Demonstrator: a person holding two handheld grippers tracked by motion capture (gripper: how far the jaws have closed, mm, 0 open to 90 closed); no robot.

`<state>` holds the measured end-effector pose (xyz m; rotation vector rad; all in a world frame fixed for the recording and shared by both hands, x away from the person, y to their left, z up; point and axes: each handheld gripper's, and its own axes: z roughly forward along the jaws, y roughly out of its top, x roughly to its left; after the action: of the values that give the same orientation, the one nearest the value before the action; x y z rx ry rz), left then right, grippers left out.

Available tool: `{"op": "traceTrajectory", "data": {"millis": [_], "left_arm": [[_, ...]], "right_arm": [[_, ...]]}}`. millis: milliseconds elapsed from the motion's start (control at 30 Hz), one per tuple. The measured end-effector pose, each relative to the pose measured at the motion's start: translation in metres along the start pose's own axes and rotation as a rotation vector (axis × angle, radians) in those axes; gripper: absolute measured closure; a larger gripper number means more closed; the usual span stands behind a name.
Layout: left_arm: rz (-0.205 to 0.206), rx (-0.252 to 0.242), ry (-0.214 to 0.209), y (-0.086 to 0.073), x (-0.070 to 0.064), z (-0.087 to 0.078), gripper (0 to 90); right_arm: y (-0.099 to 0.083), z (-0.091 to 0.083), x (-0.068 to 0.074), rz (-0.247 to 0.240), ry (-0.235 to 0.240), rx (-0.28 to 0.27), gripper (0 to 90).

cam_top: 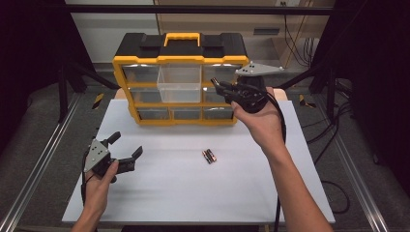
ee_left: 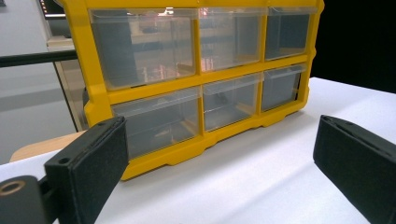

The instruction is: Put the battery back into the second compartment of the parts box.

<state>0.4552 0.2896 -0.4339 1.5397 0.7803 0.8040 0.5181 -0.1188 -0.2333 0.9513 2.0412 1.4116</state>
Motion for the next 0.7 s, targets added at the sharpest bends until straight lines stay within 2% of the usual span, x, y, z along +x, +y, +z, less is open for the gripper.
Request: {"op": "traceTrajectory", "data": {"millis": [700], "left_arm": [[0.005,0.000,-0.008,0.000,-0.001,0.001,2.9]], "right_arm": [[0.024,0.010,0.006,0.004,0.028,-0.031,77.2]]}}
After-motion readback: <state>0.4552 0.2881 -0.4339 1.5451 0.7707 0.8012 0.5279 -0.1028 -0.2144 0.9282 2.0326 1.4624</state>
